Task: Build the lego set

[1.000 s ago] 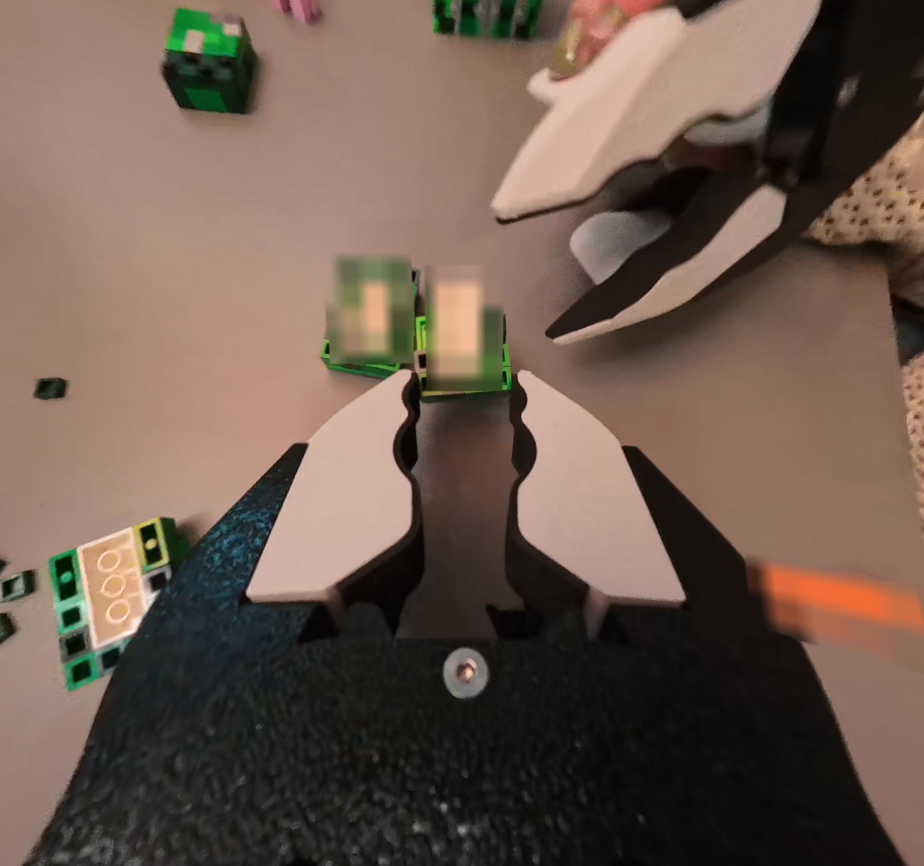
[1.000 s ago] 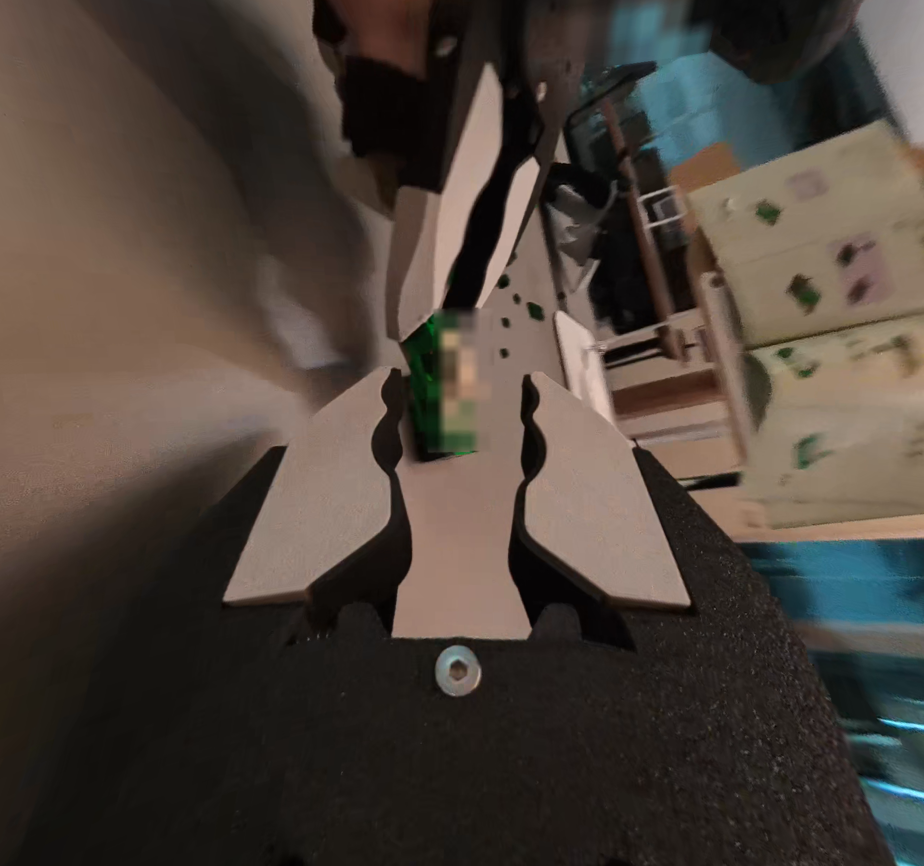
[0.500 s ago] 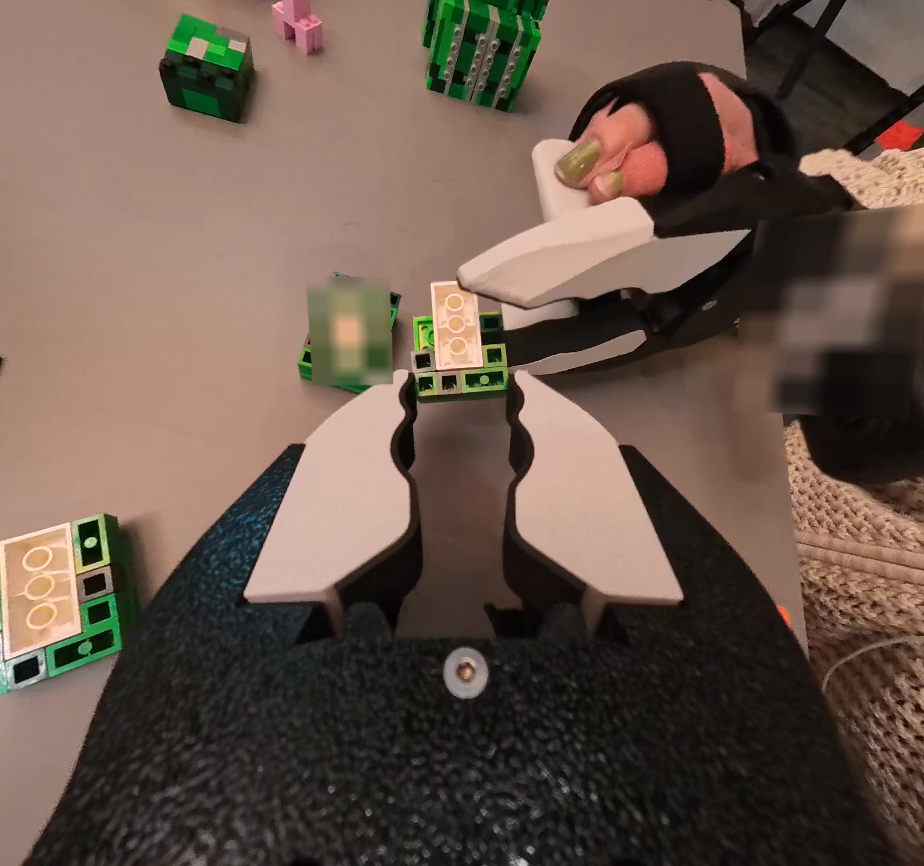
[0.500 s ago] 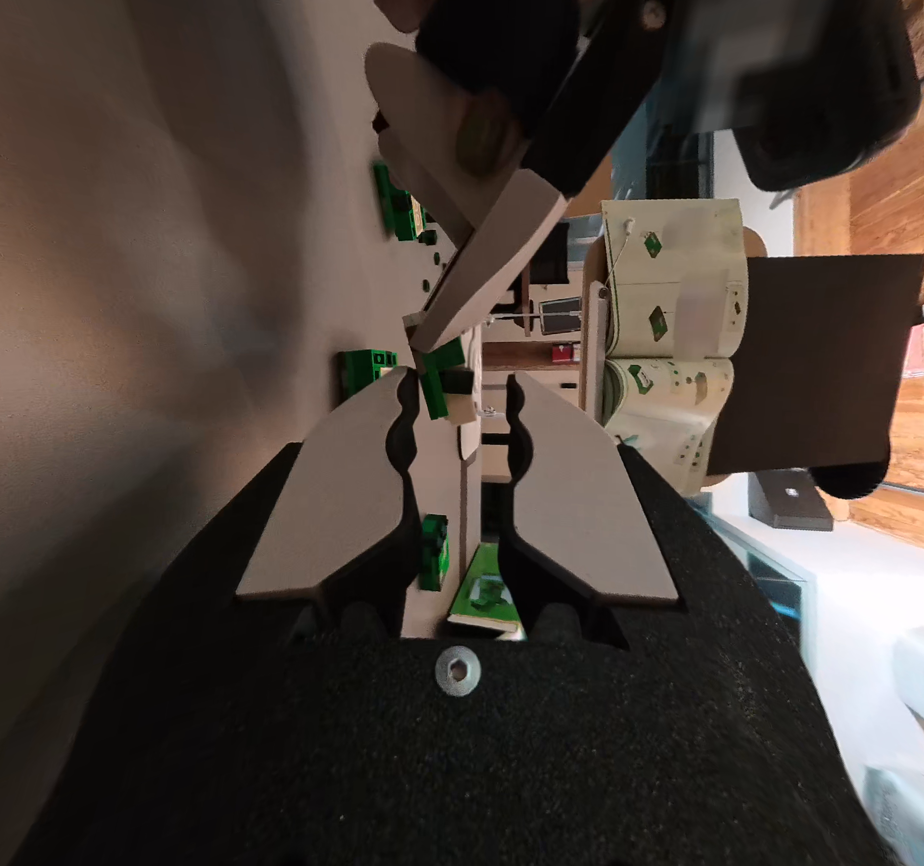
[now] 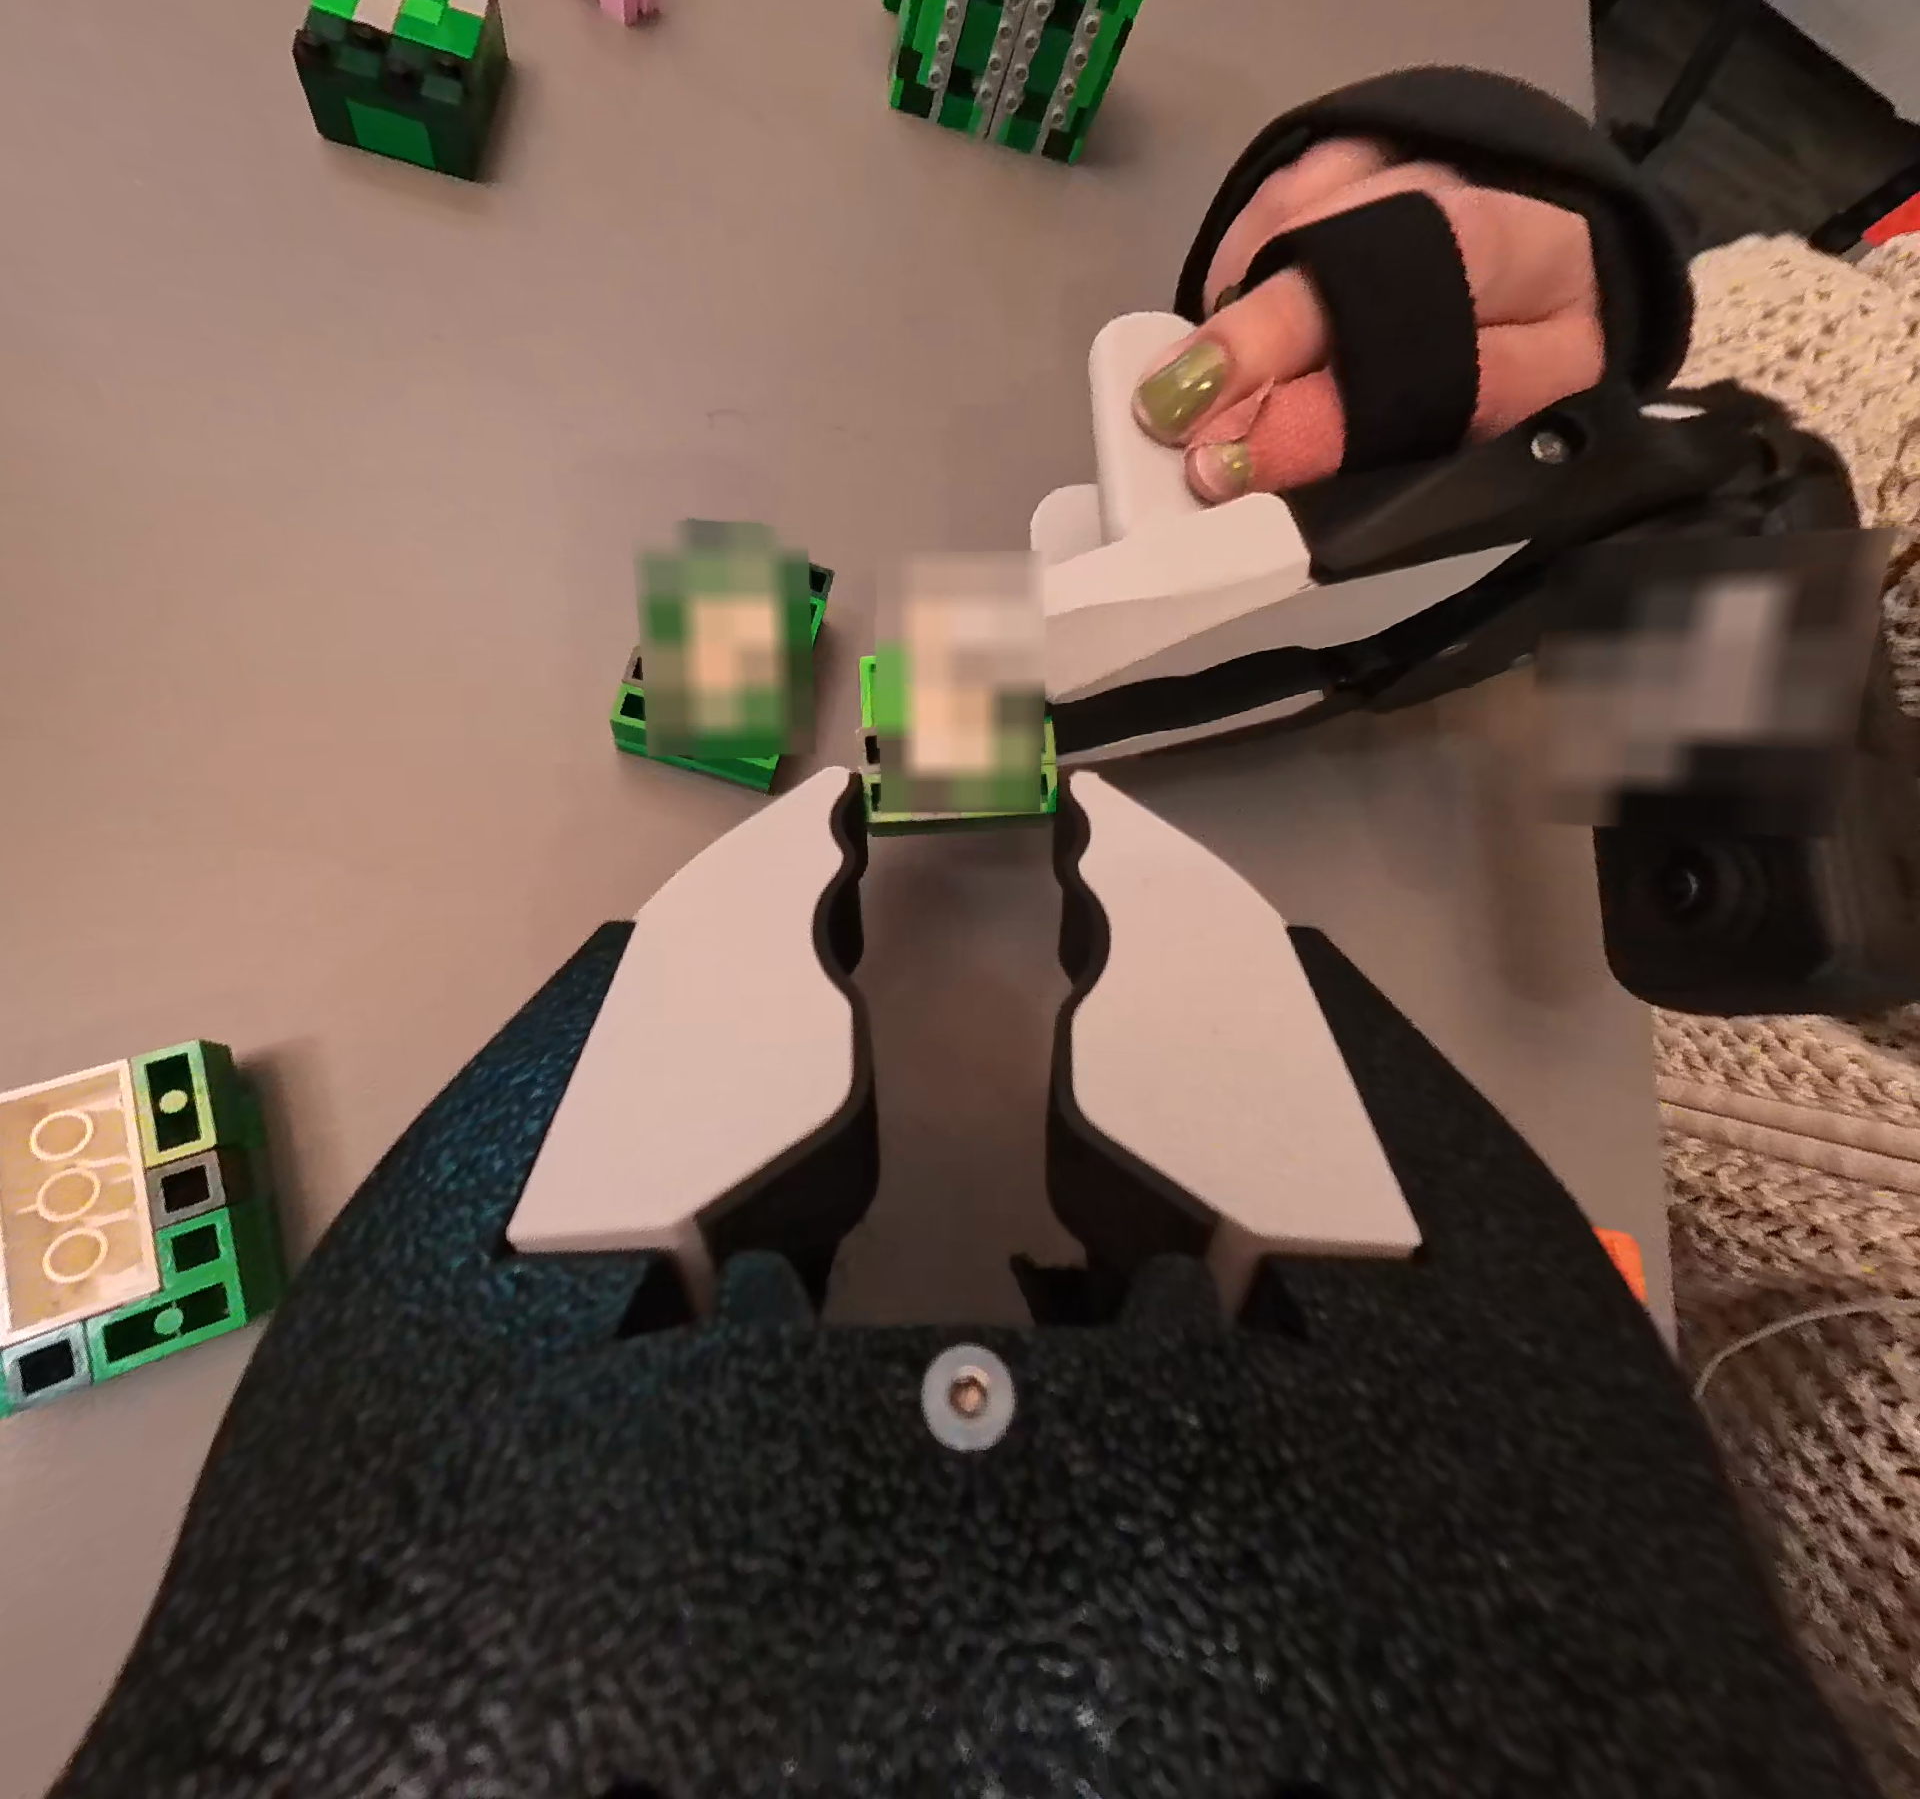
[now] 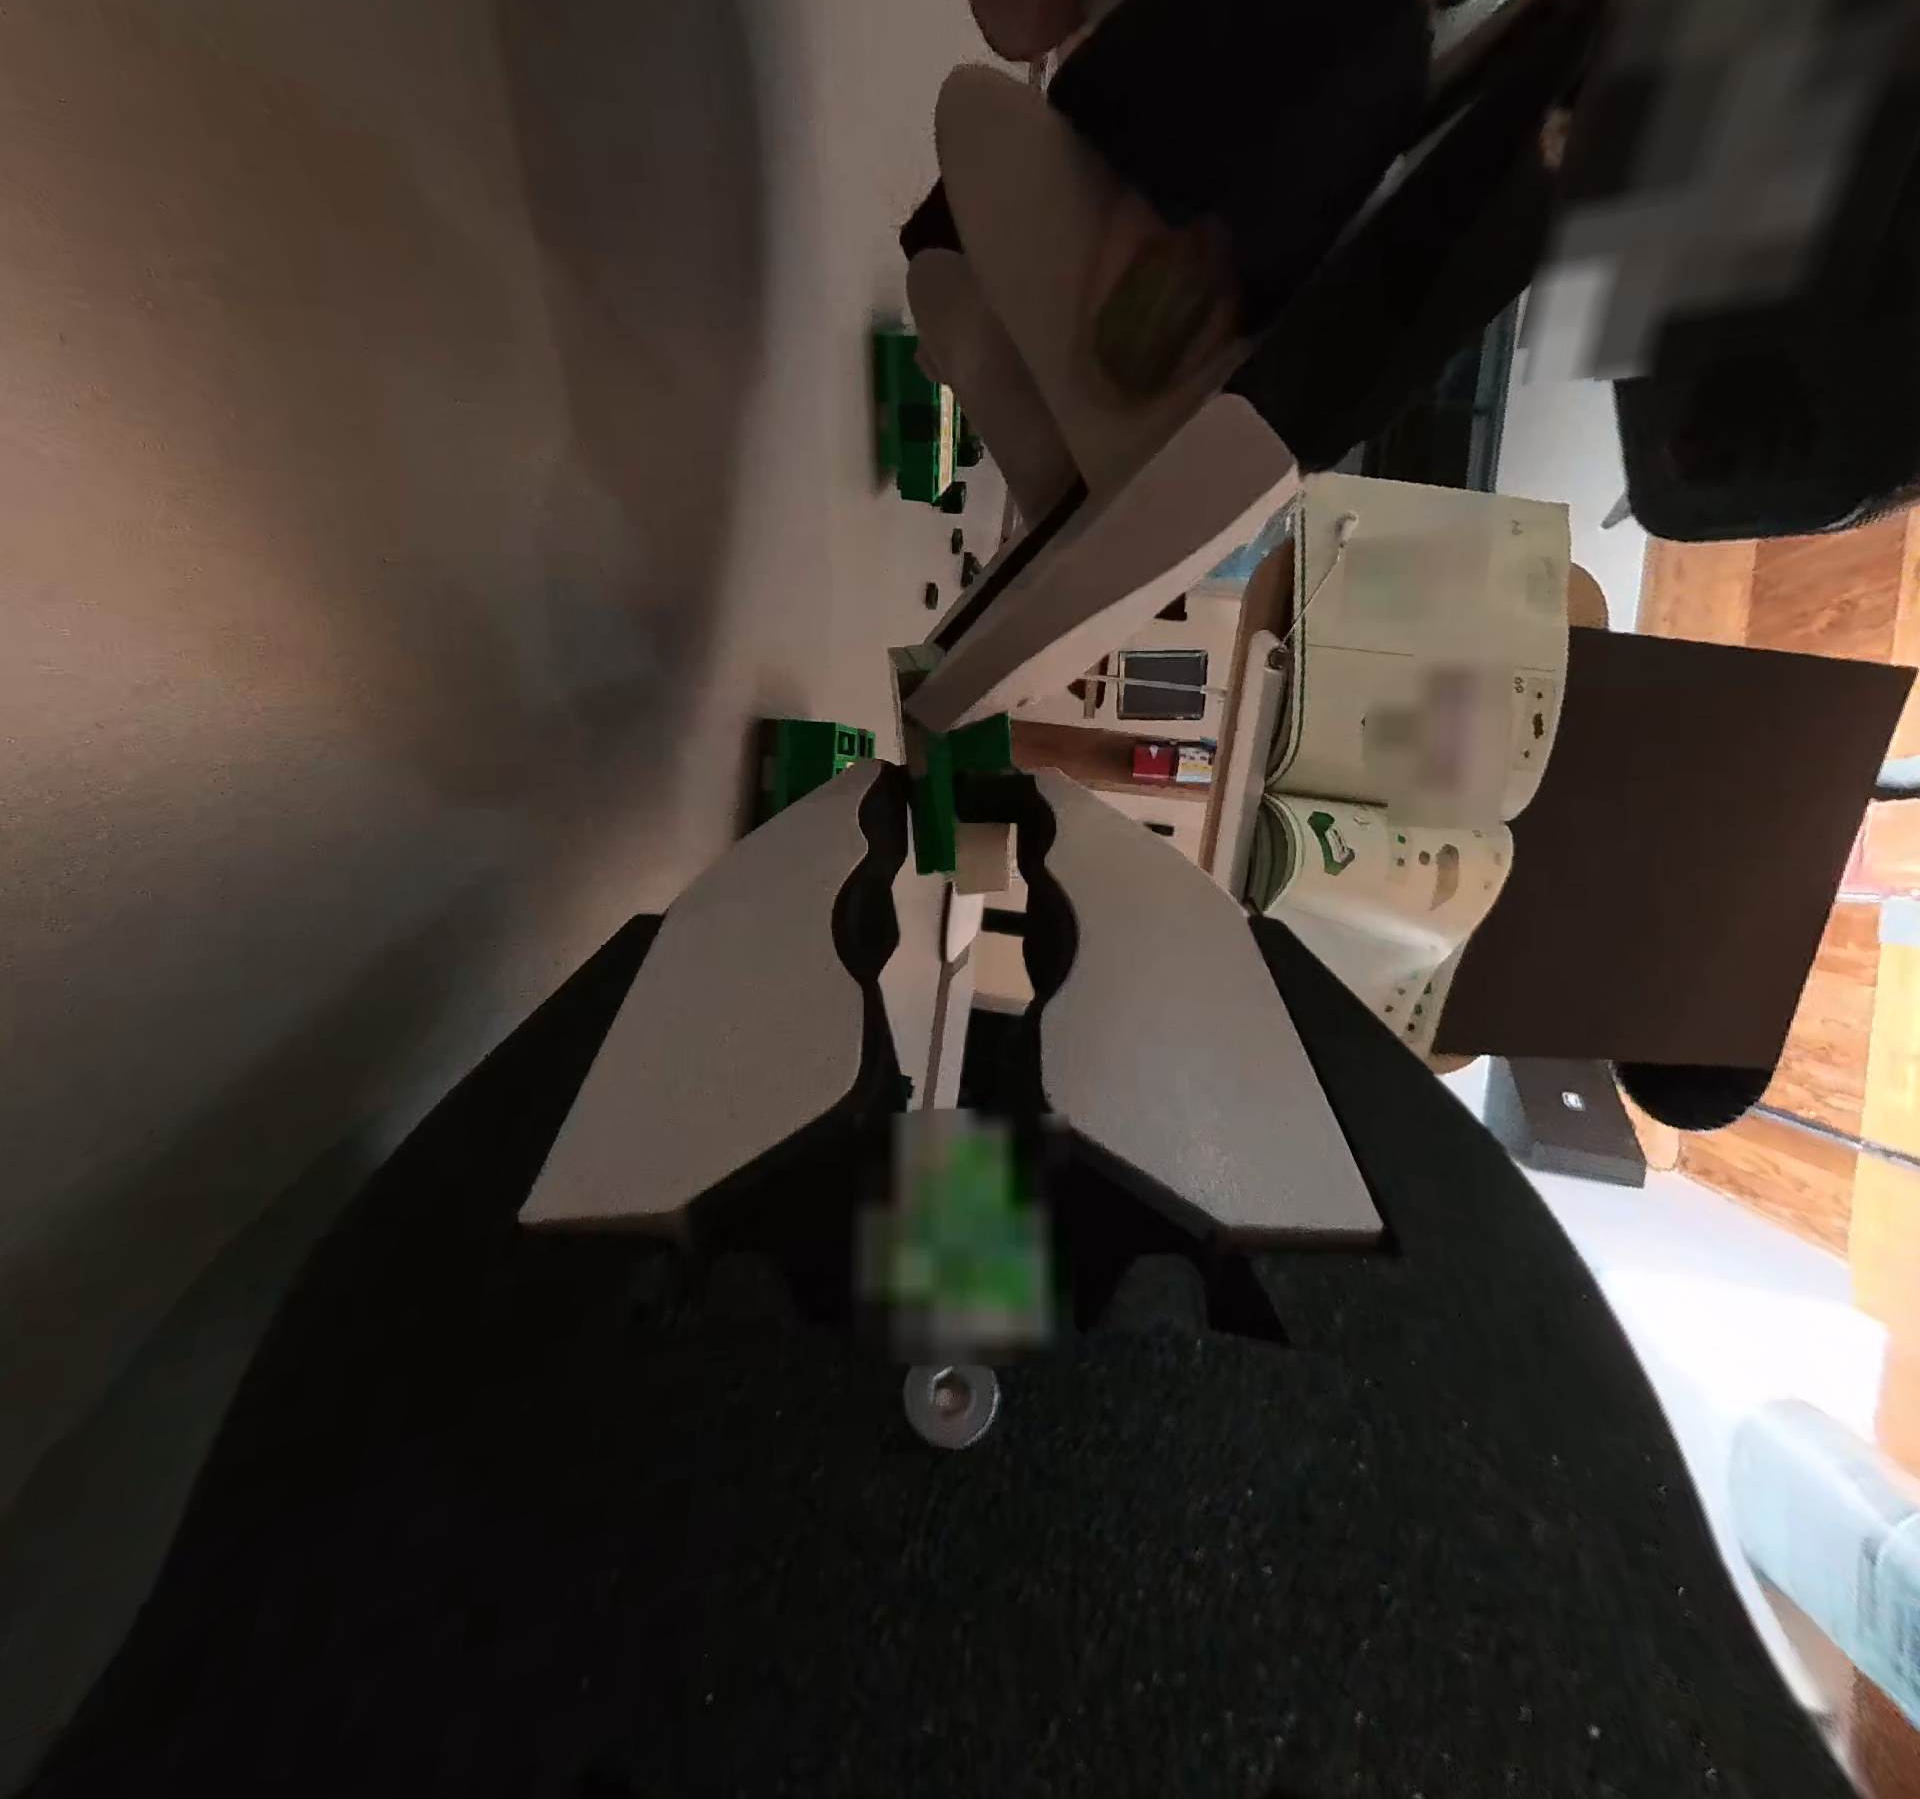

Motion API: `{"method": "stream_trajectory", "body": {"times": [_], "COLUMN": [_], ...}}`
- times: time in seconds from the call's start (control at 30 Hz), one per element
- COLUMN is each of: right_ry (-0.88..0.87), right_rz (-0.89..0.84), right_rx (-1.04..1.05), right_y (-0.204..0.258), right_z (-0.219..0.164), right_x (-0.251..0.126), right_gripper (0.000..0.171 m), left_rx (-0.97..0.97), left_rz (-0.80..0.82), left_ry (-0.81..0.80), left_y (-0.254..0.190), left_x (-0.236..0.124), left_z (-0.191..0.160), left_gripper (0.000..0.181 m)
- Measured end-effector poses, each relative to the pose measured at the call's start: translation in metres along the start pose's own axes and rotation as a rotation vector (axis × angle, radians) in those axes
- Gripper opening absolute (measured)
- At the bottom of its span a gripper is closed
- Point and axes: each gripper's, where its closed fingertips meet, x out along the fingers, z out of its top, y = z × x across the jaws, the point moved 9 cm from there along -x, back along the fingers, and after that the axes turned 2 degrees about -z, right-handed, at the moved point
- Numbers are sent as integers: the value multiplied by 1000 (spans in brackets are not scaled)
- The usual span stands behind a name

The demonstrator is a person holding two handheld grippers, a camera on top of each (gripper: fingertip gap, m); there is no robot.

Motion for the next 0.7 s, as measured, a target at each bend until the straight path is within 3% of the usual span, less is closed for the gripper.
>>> {"method": "stream_trajectory", "body": {"times": [0.17,0.3,0.4,0.5,0.7], "right_ry": [-16,-22,-45,-58,-126], "right_rz": [3,26,-7,35,-37], "right_rx": [-72,18,167,394,1012], "right_y": [5,5,-3,-11,-31], "right_z": [1,0,-6,-24,-85], "right_x": [-1,2,2,-1,-14], "right_gripper": [18,18,24,48,50], "left_rx": [23,22,32,87,280], "left_rz": [17,17,5,60,89], "left_ry": [39,33,-12,22,131], "left_y": [-1,1,2,6,10], "left_x": [2,3,-4,-7,-7], "left_z": [-2,-3,-1,-4,-18], "left_gripper": [34,34,34,34,34]}}
